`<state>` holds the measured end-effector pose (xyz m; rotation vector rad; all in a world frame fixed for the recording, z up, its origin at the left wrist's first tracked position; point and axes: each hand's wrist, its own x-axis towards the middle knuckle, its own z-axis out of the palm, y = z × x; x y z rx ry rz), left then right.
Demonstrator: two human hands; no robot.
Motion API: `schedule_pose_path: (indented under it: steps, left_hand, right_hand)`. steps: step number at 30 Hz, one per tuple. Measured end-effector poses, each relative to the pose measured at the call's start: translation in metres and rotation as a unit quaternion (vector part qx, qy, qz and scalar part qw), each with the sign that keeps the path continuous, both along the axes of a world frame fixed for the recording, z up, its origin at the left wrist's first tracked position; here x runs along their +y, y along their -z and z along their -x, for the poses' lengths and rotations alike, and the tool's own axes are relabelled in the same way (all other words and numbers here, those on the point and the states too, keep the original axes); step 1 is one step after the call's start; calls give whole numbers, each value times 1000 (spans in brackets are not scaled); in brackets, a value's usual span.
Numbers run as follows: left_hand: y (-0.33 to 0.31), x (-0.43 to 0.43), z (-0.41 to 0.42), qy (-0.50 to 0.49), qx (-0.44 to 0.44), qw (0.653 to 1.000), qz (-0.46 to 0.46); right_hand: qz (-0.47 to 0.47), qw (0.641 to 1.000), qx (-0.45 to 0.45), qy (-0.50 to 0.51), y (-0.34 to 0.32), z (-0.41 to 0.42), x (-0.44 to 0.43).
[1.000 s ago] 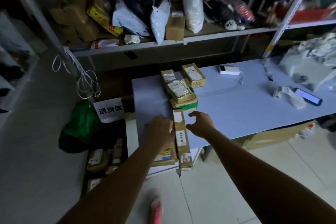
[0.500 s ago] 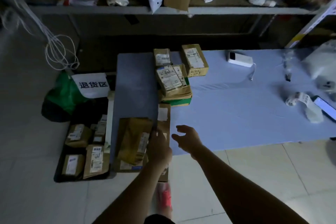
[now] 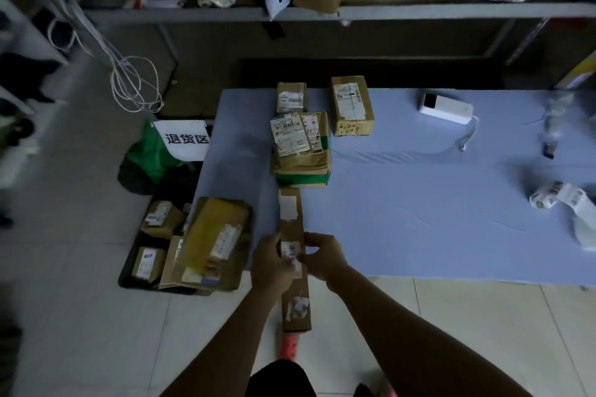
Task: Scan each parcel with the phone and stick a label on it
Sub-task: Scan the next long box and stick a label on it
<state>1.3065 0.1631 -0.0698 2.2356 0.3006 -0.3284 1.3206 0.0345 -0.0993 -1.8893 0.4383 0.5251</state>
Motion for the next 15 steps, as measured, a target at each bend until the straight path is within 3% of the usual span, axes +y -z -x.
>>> schedule_pose_path:
  steps: [4, 15]
  left_hand:
    - [-9, -57, 25, 21, -14, 999, -25]
    - [-36, -269, 36, 103, -46, 990, 83]
  right_hand:
    - [-23, 1000, -19, -9, -9, 27, -61]
    - [11, 994, -91, 60, -66, 64, -291]
